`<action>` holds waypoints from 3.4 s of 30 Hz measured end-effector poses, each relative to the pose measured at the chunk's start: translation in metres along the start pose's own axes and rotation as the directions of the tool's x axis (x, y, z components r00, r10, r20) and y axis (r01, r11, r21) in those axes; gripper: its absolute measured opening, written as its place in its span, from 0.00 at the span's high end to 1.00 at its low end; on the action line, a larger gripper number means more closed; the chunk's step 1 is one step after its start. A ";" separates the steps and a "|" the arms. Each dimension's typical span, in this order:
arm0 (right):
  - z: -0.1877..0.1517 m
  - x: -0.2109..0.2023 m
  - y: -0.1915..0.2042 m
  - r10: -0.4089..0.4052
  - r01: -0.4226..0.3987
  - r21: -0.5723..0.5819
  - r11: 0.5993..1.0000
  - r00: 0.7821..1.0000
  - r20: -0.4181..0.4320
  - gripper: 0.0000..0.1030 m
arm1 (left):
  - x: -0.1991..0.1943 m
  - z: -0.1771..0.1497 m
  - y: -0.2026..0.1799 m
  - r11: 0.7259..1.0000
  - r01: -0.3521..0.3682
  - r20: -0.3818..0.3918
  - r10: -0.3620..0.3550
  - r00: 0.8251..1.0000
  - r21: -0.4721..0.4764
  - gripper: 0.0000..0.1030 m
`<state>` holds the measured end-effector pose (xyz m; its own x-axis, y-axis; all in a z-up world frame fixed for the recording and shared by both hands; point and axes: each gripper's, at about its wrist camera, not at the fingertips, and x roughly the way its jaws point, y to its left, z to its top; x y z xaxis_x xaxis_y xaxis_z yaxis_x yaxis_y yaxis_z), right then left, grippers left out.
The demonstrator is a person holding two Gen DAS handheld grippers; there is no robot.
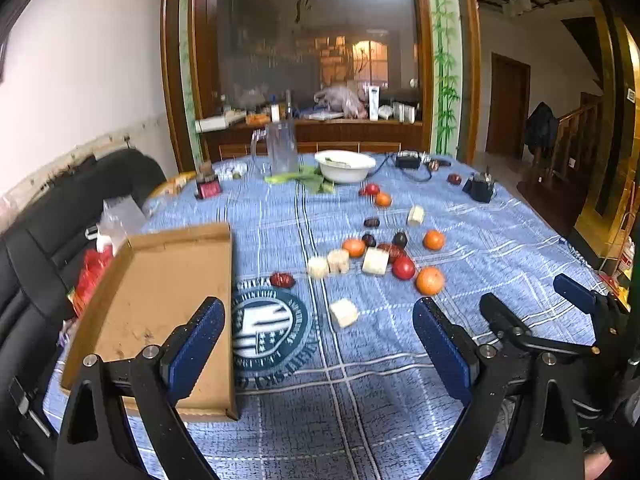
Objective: Organize fruits
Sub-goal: 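Move both tools toward the fruits on the cloth, then grasp the beige cube with the left tool while the right tool grasps a mandarin orange, then carry the cube and orange over the cardboard box and open both tools, then move both tools back toward the remaining items on the cloth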
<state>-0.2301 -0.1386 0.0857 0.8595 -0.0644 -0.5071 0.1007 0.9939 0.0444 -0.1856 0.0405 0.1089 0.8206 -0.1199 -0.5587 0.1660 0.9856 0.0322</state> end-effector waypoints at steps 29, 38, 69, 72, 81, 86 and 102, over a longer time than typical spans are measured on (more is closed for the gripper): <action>0.027 0.139 -0.008 0.227 -0.227 0.046 0.973 0.898 -0.376 0.40 | 0.135 -0.003 0.002 0.959 0.280 -0.293 -0.280 0.914 -0.043 0.47; 0.021 0.159 -0.006 0.228 -0.225 0.057 0.973 0.882 -0.412 0.49 | 0.156 -0.010 -0.004 0.963 0.267 -0.347 -0.263 0.900 -0.036 0.69; 0.078 0.095 0.146 0.454 -0.507 -0.074 0.859 0.819 -0.351 0.62 | 0.091 0.059 0.180 0.982 0.056 -0.183 -0.089 0.979 -0.182 0.74; 0.083 0.116 0.195 0.473 -0.546 -0.114 0.830 0.797 -0.375 0.62 | 0.120 0.065 0.208 0.971 0.038 -0.231 -0.093 0.969 -0.235 0.74; 0.066 0.183 0.280 0.433 -0.565 -0.198 0.801 0.775 -0.460 0.62 | 0.190 0.061 0.267 0.930 -0.044 -0.328 -0.085 0.941 -0.365 0.74; 0.063 0.211 0.297 0.399 -0.550 -0.215 0.807 0.775 -0.490 0.62 | 0.209 0.054 0.274 0.924 -0.060 -0.357 -0.085 0.930 -0.378 0.74; 0.076 0.200 0.283 0.422 -0.541 -0.193 0.819 0.795 -0.436 0.54 | 0.182 0.056 0.280 0.896 -0.044 -0.312 -0.107 0.944 -0.443 0.58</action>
<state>0.0085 0.1233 0.0624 0.5070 0.4072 -0.7597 -0.4790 0.8659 0.1444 0.0403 0.2878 0.0627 0.5863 -0.1818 -0.7895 -0.1298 0.9408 -0.3131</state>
